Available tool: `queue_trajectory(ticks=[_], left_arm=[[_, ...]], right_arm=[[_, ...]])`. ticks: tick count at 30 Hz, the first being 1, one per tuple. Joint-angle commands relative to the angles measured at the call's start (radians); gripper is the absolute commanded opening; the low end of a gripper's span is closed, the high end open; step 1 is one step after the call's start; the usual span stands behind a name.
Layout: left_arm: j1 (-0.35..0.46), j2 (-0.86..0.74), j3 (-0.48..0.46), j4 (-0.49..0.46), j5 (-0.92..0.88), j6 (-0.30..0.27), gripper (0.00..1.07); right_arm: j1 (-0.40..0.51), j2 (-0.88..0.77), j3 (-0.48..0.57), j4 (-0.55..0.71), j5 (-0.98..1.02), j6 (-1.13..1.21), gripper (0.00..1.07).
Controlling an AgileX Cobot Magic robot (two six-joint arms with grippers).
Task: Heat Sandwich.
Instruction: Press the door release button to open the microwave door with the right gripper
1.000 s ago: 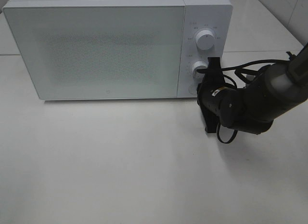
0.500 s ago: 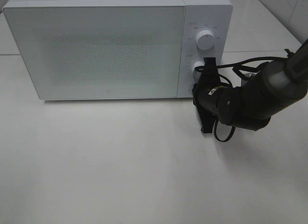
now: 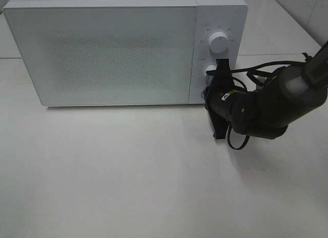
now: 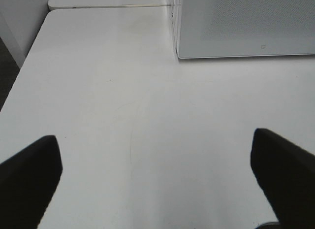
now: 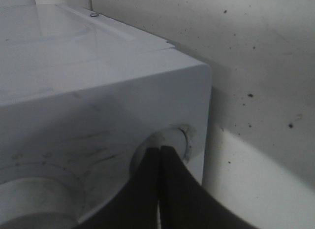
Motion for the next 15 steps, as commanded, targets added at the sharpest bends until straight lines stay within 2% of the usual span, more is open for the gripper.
queue_trajectory(ticks=[1,8,15], left_arm=[[0.006,-0.027,0.003,-0.008,-0.015,-0.001,1.01],[0.006,-0.027,0.003,-0.008,-0.015,-0.001,1.01],[0.006,-0.027,0.003,-0.008,-0.015,-0.001,1.01]], right_arm=[[-0.005,-0.007,-0.022,-0.006,-0.072,-0.021,0.01],[-0.006,0.023,-0.076,0.030,-0.121,-0.055,0.01],[-0.007,0.059,-0.152,0.085,-0.317,-0.130,0.01]])
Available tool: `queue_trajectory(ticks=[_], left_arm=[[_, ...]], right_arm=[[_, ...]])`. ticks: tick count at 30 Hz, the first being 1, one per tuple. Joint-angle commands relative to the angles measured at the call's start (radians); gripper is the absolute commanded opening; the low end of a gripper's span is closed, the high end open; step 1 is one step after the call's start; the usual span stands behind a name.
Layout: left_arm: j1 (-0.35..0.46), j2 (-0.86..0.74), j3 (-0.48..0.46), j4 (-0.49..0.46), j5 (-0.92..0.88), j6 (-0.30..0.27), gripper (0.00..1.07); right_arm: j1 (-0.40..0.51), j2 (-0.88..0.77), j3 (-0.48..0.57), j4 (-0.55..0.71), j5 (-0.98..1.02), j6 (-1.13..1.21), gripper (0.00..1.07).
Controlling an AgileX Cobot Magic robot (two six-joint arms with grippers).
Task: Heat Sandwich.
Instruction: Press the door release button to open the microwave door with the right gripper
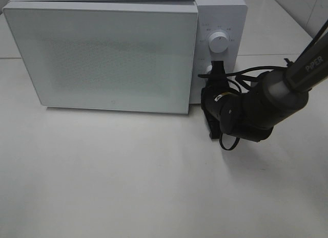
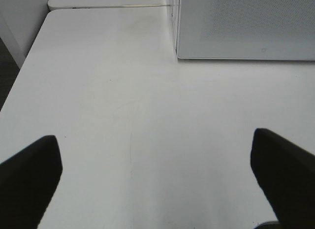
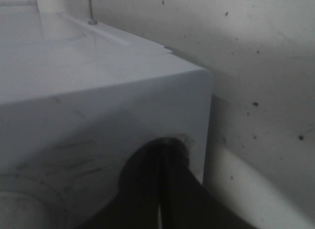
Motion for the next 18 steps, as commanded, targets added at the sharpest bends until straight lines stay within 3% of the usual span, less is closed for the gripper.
queue_trajectory(ticks=[1,18], left_arm=[[0.006,-0.027,0.003,-0.008,-0.015,-0.001,1.01],[0.006,-0.027,0.003,-0.008,-0.015,-0.001,1.01]], right_arm=[[-0.028,-0.007,-0.092,-0.015,-0.281,-0.057,0.01],[-0.028,-0.007,-0.117,-0.016,-0.248,-0.078,0.02]])
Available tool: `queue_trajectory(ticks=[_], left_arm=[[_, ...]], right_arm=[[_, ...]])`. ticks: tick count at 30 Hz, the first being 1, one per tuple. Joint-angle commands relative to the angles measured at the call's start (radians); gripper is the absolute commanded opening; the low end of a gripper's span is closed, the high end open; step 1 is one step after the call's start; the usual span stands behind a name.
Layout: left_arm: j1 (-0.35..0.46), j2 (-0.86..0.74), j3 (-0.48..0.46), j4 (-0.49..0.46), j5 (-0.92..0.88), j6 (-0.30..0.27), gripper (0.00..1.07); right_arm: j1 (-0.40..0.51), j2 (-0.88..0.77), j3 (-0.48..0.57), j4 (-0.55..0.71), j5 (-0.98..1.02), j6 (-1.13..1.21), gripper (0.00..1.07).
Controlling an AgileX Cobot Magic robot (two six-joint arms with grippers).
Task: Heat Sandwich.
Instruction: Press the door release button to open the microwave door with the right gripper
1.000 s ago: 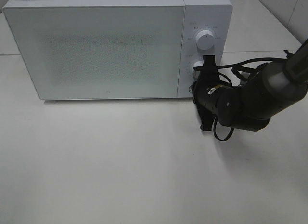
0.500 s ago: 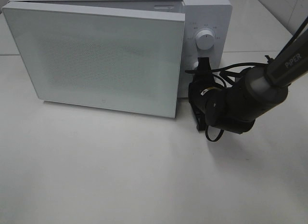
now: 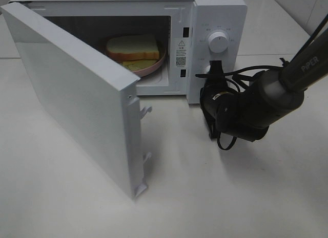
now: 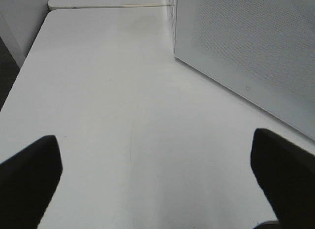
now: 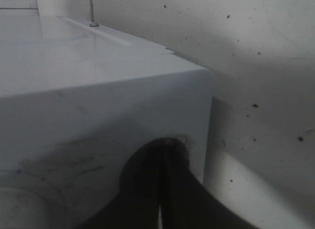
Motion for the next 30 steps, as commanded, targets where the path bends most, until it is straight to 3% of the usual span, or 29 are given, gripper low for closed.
queue_trajectory(ticks=[1,19,30], left_arm=[[0.006,-0.027,0.003,-0.008,-0.015,-0.001,1.01],[0.006,-0.027,0.003,-0.008,-0.015,-0.001,1.01],[0.006,-0.027,0.003,-0.008,-0.015,-0.001,1.01]], right_arm=[[-0.040,-0.012,-0.095,-0.082,-0.248,-0.013,0.02],[-0.039,-0.020,-0.090,-0.105,-0.156,0.011,0.01],[-0.038,-0.111,0.075,-0.111,-0.107,0.045,0.02]])
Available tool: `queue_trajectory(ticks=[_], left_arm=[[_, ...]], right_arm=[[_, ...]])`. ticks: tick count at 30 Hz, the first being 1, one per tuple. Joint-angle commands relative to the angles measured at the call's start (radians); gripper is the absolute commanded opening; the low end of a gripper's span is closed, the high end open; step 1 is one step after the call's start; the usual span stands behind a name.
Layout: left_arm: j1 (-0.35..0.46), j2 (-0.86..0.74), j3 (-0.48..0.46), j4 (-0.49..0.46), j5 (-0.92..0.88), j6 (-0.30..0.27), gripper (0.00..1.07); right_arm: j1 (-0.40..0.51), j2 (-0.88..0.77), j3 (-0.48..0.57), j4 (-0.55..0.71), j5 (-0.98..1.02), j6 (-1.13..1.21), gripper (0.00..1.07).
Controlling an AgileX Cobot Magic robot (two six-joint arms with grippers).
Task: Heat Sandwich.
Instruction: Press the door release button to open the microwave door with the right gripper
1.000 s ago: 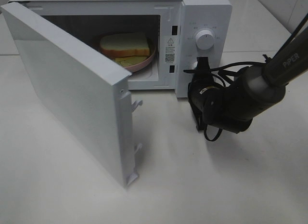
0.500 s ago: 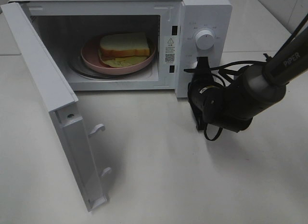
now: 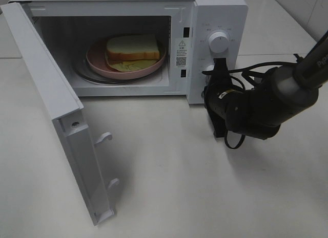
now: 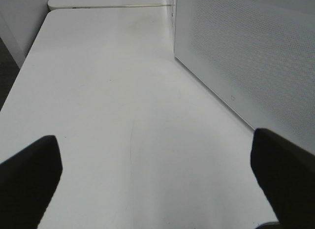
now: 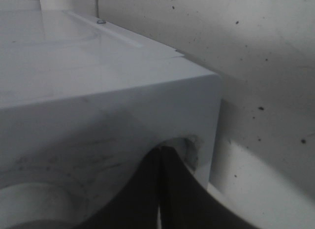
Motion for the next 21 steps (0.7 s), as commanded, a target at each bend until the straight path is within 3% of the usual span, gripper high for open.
queue_trajectory(ticks=[1,6,21], left_arm=[[0.006,-0.027,0.003,-0.008,-0.015,-0.001,1.01],[0.006,-0.027,0.003,-0.008,-0.015,-0.001,1.01],[0.006,-0.027,0.003,-0.008,-0.015,-0.001,1.01]], right_arm=[[-0.018,-0.074,0.037,-0.048,-0.091,0.027,0.02],[-0.018,-0.107,0.083,-0.104,-0.002,0.085,0.02],[-0.018,-0.305,0.242,-0.109,0.174,0.054,0.03]])
